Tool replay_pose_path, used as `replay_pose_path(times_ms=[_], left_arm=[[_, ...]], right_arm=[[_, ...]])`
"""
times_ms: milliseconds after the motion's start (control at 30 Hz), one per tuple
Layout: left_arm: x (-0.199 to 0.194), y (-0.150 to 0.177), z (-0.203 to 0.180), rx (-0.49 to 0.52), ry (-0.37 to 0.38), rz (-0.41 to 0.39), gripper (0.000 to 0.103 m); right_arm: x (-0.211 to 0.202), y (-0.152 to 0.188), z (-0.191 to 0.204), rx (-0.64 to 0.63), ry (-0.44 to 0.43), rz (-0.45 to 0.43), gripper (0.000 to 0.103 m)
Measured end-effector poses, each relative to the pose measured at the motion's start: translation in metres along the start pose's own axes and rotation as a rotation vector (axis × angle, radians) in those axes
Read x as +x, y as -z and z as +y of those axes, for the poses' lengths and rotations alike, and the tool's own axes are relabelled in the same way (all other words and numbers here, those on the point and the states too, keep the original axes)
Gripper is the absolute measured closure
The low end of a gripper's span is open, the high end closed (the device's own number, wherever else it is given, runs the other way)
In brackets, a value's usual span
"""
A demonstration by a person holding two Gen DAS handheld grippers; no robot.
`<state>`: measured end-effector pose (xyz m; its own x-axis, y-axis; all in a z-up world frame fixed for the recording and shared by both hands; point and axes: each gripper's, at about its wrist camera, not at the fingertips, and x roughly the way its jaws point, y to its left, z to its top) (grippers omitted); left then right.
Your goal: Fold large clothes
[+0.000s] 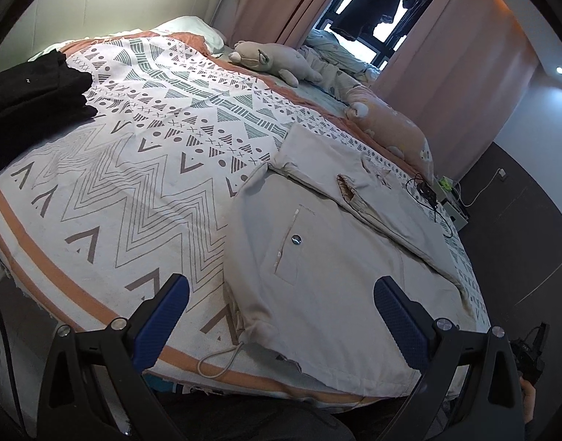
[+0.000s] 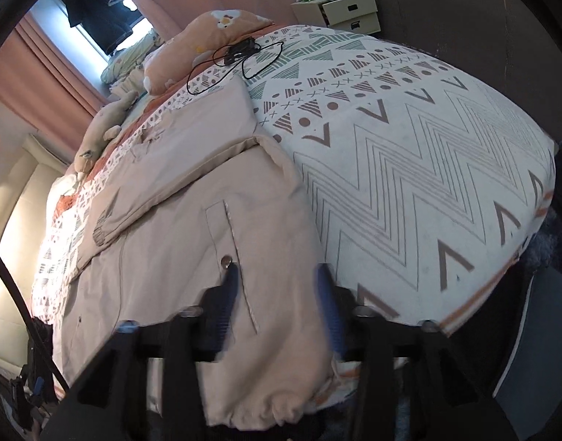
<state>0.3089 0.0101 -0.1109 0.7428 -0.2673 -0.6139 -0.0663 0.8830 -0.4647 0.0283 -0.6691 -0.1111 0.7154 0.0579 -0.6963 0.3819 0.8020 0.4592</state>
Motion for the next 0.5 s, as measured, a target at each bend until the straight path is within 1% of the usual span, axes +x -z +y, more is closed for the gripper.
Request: replay_pose_path(times_ms=[33, 133, 200, 300, 367, 400, 467, 500], left_arm=[[-0.001, 0.000, 0.003, -0.002, 0.005, 0.005, 0.000], [-0.003, 0.002, 0.010, 0.003, 0.012, 0.016, 0.001], [-0.005, 0.004, 0.015, 0.005, 0.027, 0.021, 0.004], [-0.004, 0.009, 0.026, -0.017, 0.041, 0.032, 0.011], [-0.002, 0.014, 0.032, -0.031, 0.046, 0.044, 0.019], [0.000, 0.017, 0.036, -0.037, 0.048, 0.053, 0.021], [0.004, 0.021, 0.040, -0.049, 0.059, 0.064, 0.030], [0.006, 0.024, 0.043, -0.059, 0.068, 0.063, 0.031]], right_arm=[[-0.006, 0.006, -0.003, 0.004, -0.014, -0.011, 0.025], [-0.018, 0.025, -0.017, 0.029, -0.046, -0.028, 0.025], [-0.023, 0.041, -0.025, 0.051, -0.079, -0.037, 0.025], [-0.029, 0.060, -0.038, 0.076, -0.087, -0.058, 0.025], [-0.028, 0.069, -0.044, 0.082, -0.103, -0.057, 0.025], [-0.026, 0.074, -0.047, 0.087, -0.111, -0.054, 0.025], [-0.022, 0.082, -0.051, 0.097, -0.120, -0.049, 0.025], [-0.019, 0.088, -0.054, 0.105, -0.126, -0.047, 0.025]])
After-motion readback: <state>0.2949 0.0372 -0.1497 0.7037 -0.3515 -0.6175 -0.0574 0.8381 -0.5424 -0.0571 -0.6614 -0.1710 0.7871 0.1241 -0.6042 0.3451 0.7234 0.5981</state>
